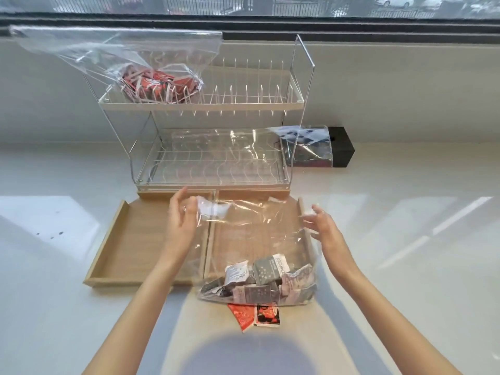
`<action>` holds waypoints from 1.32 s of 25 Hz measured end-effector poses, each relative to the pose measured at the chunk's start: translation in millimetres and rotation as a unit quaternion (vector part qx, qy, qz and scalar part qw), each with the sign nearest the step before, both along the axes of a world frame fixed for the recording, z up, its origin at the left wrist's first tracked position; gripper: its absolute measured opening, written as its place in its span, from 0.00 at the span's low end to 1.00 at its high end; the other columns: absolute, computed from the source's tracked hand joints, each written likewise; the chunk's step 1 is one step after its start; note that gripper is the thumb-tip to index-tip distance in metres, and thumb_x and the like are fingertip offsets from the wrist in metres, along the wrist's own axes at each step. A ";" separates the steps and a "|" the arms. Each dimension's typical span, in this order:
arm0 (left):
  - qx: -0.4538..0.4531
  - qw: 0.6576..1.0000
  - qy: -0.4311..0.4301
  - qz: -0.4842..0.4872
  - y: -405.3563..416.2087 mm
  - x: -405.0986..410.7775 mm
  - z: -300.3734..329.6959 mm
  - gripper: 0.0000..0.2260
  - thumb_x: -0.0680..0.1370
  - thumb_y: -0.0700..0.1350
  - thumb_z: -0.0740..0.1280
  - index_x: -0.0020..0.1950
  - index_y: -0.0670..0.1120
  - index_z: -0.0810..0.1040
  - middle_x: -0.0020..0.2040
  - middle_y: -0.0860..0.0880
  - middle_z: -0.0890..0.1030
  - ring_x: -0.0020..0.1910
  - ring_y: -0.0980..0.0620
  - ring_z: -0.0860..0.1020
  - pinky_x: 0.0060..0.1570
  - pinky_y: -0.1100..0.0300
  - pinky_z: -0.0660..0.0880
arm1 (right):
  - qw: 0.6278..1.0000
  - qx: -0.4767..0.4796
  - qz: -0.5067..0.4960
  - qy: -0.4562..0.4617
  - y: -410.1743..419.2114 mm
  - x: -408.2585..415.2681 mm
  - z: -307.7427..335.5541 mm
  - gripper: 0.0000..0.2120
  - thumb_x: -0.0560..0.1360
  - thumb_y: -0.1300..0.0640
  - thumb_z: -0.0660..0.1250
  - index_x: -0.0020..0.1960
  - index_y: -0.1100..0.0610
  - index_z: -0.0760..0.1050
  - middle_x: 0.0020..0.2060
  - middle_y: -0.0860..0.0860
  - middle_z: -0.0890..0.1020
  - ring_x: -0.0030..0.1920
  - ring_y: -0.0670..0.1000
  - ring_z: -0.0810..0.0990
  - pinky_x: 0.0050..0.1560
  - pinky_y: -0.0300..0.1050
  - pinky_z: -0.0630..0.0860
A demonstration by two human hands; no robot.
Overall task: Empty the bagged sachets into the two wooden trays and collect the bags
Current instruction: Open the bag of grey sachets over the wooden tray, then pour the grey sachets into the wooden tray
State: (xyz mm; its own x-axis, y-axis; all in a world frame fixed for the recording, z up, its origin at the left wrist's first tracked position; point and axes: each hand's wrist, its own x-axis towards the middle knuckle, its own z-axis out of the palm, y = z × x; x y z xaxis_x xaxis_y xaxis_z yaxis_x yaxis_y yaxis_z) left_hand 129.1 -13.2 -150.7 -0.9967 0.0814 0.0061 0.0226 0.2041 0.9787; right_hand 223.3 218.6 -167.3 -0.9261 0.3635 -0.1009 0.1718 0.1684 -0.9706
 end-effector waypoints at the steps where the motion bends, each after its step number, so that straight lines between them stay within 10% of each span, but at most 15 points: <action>1: 0.001 1.000 -0.018 -0.013 -2.9 9.2 -4.5 0.38 0.68 0.68 0.59 0.71 0.48 0.57 0.64 0.53 0.68 0.58 0.60 0.69 0.59 0.62 0.64 | 0.999 0.019 0.032 -0.021 -0.4 11.2 -7.2 0.37 0.59 0.23 0.56 0.64 0.37 0.65 0.65 0.47 0.73 0.66 0.48 0.69 0.69 0.49 0.63; 4: 0.014 0.997 -0.067 -0.047 -20.0 36.6 -26.7 0.61 0.49 0.80 0.57 0.74 0.52 0.44 0.66 0.62 0.64 0.63 0.66 0.64 0.60 0.65 0.59 | 0.984 0.100 0.127 -0.074 -4.5 47.2 -30.1 0.52 0.55 0.28 0.66 0.72 0.49 0.53 0.66 0.42 0.67 0.67 0.41 0.65 0.62 0.24 0.58; 7: 0.011 0.994 -0.093 -0.059 -32.4 49.1 -48.6 0.61 0.47 0.80 0.58 0.73 0.54 0.43 0.66 0.57 0.68 0.65 0.58 0.68 0.56 0.69 0.66 | 0.974 0.150 0.149 -0.081 -9.1 62.2 -46.8 0.40 0.58 0.39 0.74 0.65 0.43 0.61 0.56 0.34 0.72 0.56 0.33 0.71 0.53 0.17 0.59; 11: 0.011 0.992 -0.088 -0.093 -38.0 60.6 -63.0 0.57 0.50 0.79 0.59 0.72 0.51 0.51 0.61 0.56 0.74 0.61 0.58 0.73 0.62 0.60 0.70 | 0.984 0.152 0.064 -0.069 -14.7 55.4 -54.3 0.22 0.67 0.56 0.73 0.52 0.37 0.68 0.48 0.44 0.80 0.50 0.44 0.78 0.48 0.23 0.67; 16: -0.045 0.971 -0.134 -0.193 -32.9 84.2 -73.5 0.40 0.54 0.61 0.75 0.63 0.57 0.63 0.58 0.58 0.75 0.53 0.69 0.76 0.48 0.73 0.74 | 0.991 0.111 0.018 -0.066 -19.8 52.2 -55.8 0.18 0.69 0.59 0.72 0.53 0.45 0.70 0.43 0.35 0.77 0.41 0.27 0.75 0.42 0.19 0.67; 22: -0.164 0.976 -0.017 -0.145 -20.2 88.8 -88.6 0.10 0.66 0.58 0.65 0.47 0.64 0.73 0.49 0.62 0.77 0.54 0.62 0.73 0.53 0.68 0.68 | 0.988 0.130 0.012 -0.081 -28.9 63.7 -60.5 0.22 0.68 0.47 0.70 0.56 0.49 0.65 0.52 0.44 0.71 0.58 0.47 0.70 0.52 0.28 0.63; 25: -0.172 0.981 -0.002 -0.092 -13.9 91.4 -88.8 0.08 0.70 0.50 0.69 0.48 0.55 0.75 0.49 0.61 0.74 0.53 0.56 0.74 0.53 0.64 0.68 | 0.978 0.179 0.046 -0.095 -23.4 74.4 -64.6 0.39 0.60 0.36 0.67 0.65 0.54 0.62 0.53 0.47 0.68 0.58 0.45 0.66 0.54 0.26 0.60; 29: -0.193 0.978 0.028 -0.071 -11.2 92.3 -82.4 0.11 0.70 0.56 0.66 0.48 0.53 0.79 0.45 0.61 0.77 0.45 0.58 0.75 0.43 0.74 0.68 | 0.978 0.166 0.034 -0.123 -20.4 74.1 -66.7 0.20 0.69 0.51 0.71 0.57 0.53 0.68 0.50 0.49 0.77 0.50 0.49 0.75 0.44 0.25 0.67; 33: -0.155 0.987 0.015 -0.024 -7.7 79.4 -60.1 0.05 0.70 0.50 0.70 0.44 0.52 0.79 0.38 0.59 0.79 0.37 0.60 0.77 0.36 0.64 0.69 | 0.983 0.157 -0.016 -0.092 -22.3 61.8 -55.9 0.14 0.72 0.49 0.67 0.50 0.58 0.70 0.43 0.57 0.80 0.44 0.56 0.77 0.44 0.43 0.73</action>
